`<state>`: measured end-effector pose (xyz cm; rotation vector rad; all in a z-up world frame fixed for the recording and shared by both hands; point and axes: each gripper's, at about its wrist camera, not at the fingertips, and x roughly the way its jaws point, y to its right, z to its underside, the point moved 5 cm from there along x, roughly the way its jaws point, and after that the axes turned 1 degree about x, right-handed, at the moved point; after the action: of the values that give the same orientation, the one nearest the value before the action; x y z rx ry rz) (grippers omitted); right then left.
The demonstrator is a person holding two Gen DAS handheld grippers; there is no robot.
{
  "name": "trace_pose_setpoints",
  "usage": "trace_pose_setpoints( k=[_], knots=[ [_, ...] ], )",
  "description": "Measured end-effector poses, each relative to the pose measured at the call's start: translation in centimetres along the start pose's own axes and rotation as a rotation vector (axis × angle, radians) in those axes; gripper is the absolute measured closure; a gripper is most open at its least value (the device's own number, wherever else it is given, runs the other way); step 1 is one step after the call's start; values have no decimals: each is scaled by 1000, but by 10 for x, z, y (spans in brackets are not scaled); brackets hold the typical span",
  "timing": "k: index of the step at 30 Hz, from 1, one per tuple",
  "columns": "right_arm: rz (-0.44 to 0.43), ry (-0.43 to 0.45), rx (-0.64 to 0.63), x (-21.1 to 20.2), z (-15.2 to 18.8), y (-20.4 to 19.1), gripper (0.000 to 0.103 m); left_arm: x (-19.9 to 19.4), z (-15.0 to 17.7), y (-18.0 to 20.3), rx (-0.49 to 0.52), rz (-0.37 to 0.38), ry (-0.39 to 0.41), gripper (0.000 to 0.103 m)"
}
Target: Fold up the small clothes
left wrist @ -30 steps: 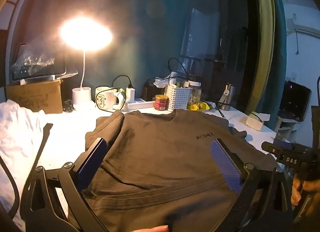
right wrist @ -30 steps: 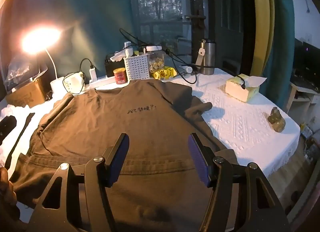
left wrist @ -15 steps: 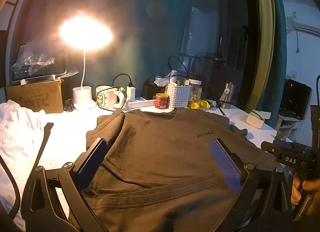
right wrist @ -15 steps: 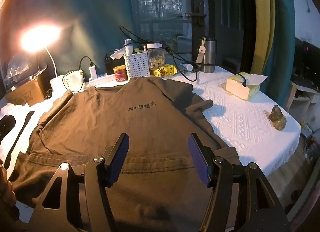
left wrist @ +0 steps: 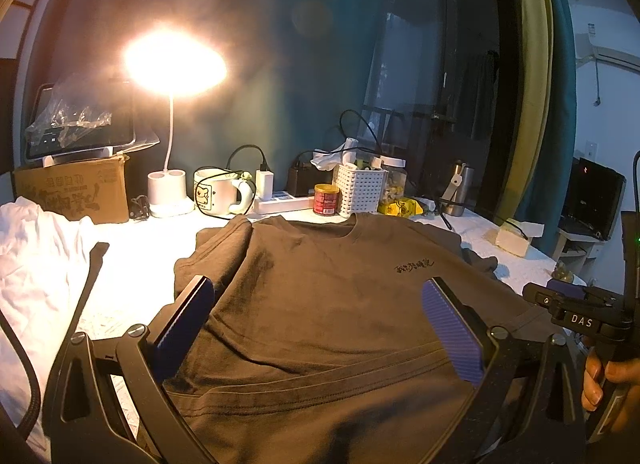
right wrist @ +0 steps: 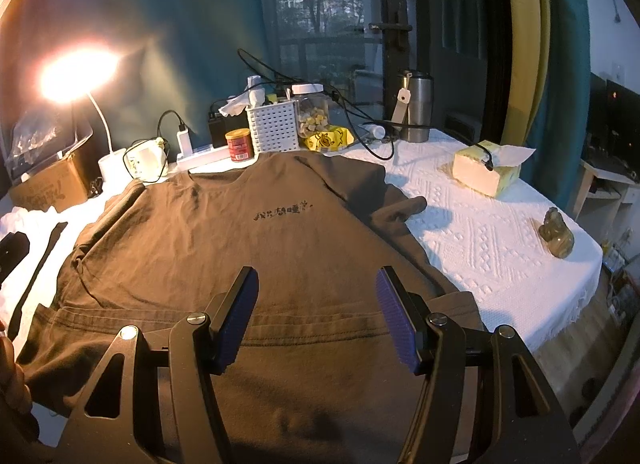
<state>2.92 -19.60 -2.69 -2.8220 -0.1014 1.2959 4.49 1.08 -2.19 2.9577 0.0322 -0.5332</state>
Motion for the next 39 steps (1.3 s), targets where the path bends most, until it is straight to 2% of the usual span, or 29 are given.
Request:
trace_pose_setpoints(
  k=[39],
  knots=[
    [4, -9, 9, 5, 2, 3, 39, 2, 2, 2, 2, -1, -9, 1]
  ],
)
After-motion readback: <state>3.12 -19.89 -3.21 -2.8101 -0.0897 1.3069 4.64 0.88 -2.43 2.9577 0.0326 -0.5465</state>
